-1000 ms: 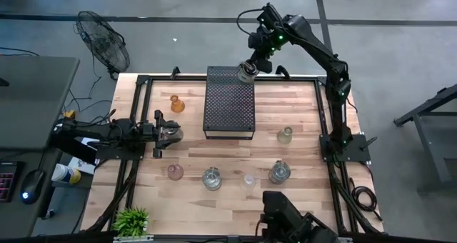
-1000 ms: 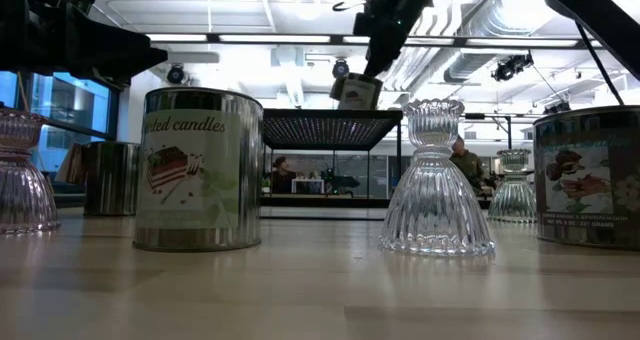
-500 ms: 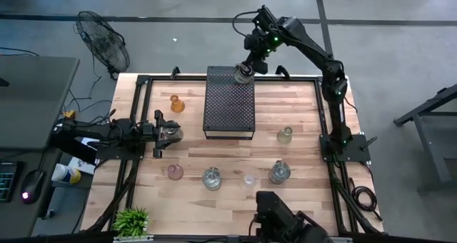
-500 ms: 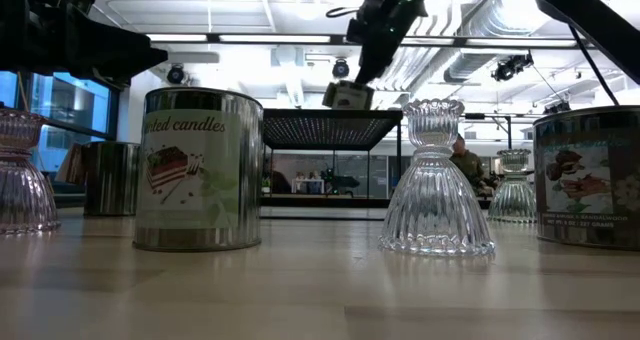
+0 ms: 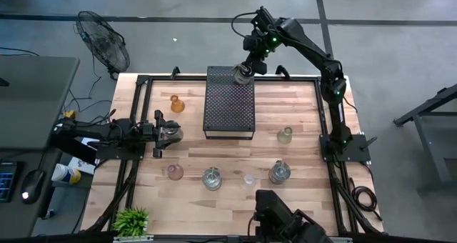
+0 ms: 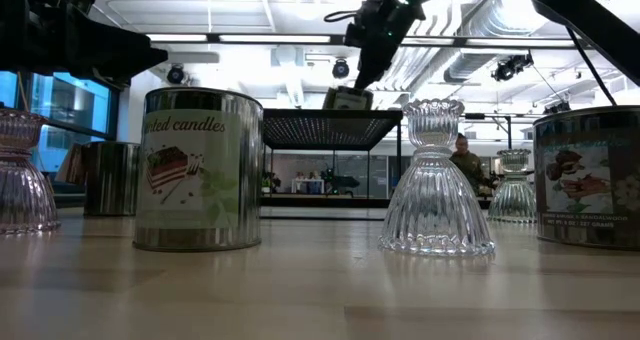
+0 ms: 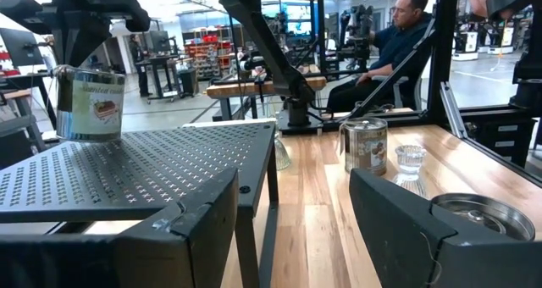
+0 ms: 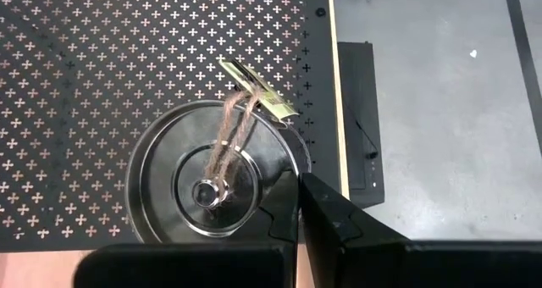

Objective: Pick & Place candle stick holders
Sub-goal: Put the silver scented candle on the black shelf

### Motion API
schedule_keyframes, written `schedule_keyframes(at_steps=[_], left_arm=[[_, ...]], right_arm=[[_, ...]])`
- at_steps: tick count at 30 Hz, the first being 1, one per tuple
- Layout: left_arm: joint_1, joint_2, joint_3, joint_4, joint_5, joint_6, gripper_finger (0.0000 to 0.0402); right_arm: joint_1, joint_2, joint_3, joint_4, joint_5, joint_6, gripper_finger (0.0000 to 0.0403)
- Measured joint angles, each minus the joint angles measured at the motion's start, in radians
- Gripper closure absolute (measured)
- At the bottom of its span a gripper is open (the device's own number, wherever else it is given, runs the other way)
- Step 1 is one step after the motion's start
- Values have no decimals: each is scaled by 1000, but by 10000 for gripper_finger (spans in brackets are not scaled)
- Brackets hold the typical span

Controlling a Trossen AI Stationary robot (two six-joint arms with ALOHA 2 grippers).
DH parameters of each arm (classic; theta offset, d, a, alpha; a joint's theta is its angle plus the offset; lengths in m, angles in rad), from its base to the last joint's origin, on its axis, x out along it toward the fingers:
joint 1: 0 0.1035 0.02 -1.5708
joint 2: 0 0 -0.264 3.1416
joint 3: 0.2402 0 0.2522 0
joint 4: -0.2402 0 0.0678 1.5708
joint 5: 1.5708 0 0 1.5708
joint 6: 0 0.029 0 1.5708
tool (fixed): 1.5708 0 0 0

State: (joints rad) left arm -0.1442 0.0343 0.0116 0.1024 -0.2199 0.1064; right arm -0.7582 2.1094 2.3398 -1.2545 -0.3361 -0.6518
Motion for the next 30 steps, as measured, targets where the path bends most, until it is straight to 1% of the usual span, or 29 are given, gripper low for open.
schedule_keyframes(at_steps=[5, 30], left_arm=[[0, 0, 0, 0, 0, 0, 179], [0, 0, 0, 0, 0, 0, 179]], right_arm=[[-1, 0, 0, 0, 26, 7, 403], [2, 33, 0, 42, 35, 49, 403]])
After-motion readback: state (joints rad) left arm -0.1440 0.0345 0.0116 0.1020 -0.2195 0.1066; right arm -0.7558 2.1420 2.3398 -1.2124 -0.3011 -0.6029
